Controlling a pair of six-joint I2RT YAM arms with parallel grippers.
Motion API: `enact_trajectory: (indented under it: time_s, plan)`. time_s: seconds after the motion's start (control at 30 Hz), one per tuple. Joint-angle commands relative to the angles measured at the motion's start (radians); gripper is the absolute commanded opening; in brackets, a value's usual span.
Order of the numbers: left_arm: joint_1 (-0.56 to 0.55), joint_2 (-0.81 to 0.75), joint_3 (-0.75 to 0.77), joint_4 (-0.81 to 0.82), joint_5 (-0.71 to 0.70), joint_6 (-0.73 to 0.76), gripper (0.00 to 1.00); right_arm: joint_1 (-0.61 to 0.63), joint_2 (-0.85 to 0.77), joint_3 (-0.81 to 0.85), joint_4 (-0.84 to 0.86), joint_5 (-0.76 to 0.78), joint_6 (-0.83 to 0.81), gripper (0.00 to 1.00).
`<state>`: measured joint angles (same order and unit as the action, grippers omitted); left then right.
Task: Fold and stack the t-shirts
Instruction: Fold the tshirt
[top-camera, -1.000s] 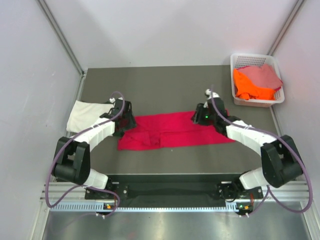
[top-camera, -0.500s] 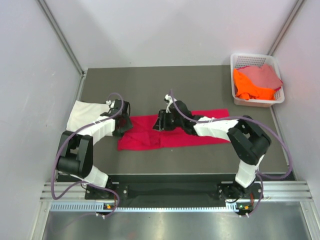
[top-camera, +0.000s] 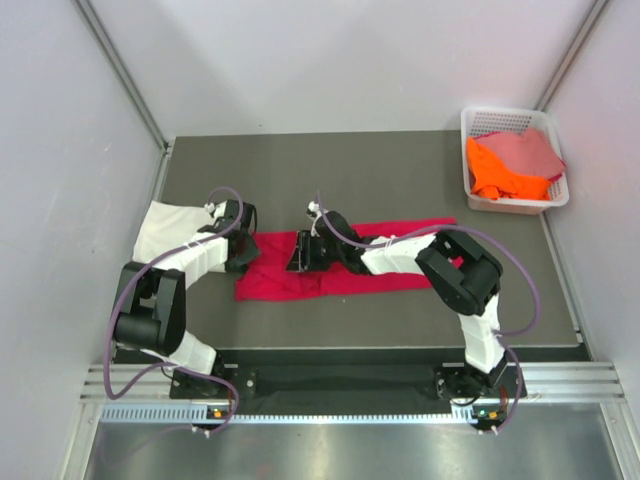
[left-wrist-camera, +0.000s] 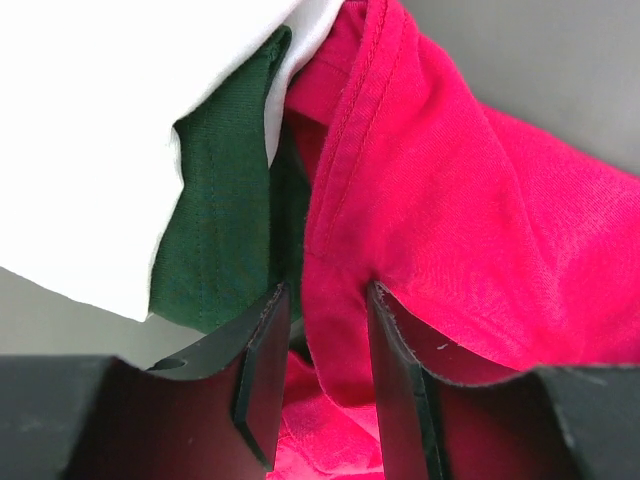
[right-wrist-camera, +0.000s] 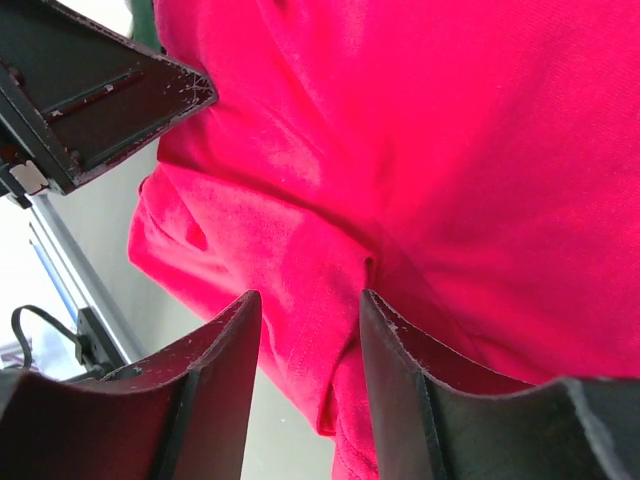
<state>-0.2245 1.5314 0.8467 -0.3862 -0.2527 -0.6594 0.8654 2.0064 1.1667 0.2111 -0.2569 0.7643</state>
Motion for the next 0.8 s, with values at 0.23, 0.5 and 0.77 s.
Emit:
enact_trajectory:
  time_s: [0.23, 0.5, 0.77]
  plan:
    - [0.001, -0.033, -0.015, 0.007, -0.034, 0.012, 0.41, 0.034, 0.028, 0.040, 0.001, 0.033, 0.010, 0.44]
    - [0.001, -0.054, -0.021, 0.012, -0.036, 0.018, 0.41, 0.069, 0.008, -0.018, 0.089, -0.030, 0.026, 0.40]
    - [0.001, -0.063, -0.020, 0.013, -0.043, 0.021, 0.41, 0.152, -0.067, -0.093, 0.244, -0.154, 0.003, 0.37]
